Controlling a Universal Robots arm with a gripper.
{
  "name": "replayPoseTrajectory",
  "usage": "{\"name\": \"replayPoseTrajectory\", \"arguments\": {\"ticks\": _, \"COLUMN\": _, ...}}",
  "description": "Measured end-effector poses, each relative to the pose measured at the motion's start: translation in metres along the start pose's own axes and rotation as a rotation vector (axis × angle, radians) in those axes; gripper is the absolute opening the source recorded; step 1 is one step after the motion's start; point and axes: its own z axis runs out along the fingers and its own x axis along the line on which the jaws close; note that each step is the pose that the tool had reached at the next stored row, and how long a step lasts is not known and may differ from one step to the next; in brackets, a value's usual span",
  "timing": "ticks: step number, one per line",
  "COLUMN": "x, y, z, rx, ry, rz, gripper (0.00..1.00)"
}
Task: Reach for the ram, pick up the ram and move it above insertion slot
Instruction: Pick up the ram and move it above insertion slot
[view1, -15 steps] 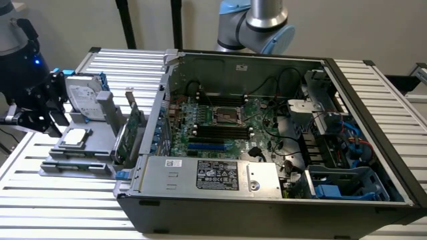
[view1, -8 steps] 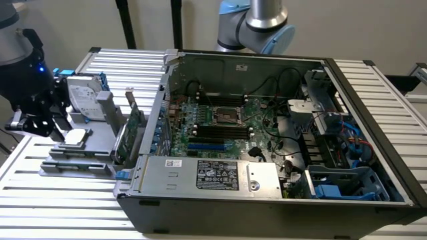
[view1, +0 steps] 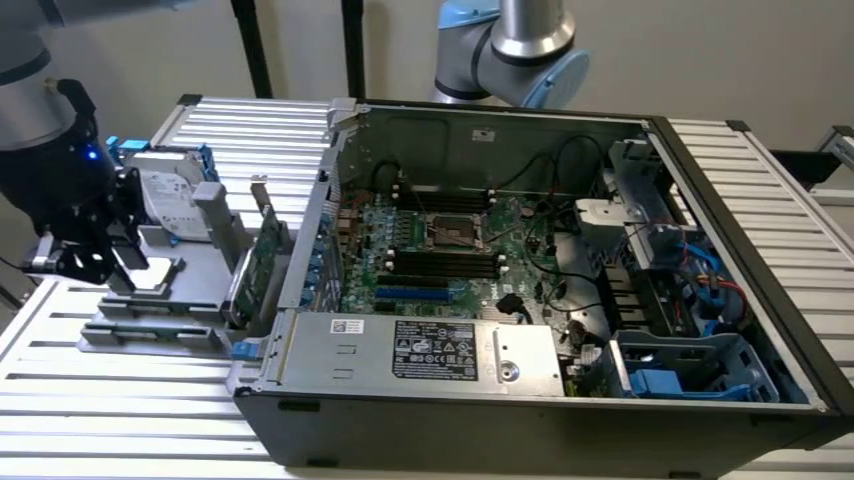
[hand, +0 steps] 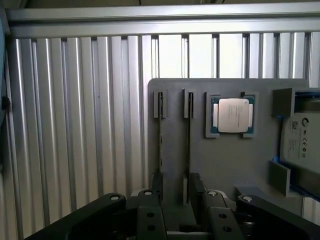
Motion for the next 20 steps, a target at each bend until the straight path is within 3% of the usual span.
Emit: {"name": "replayPoseTrajectory", "arguments": {"ticks": 20, "x": 0.006, "y": 0.0003, "z": 0.0365, "rx": 0.0, "ry": 0.0001, "rz": 0.0, "gripper": 0.36}}
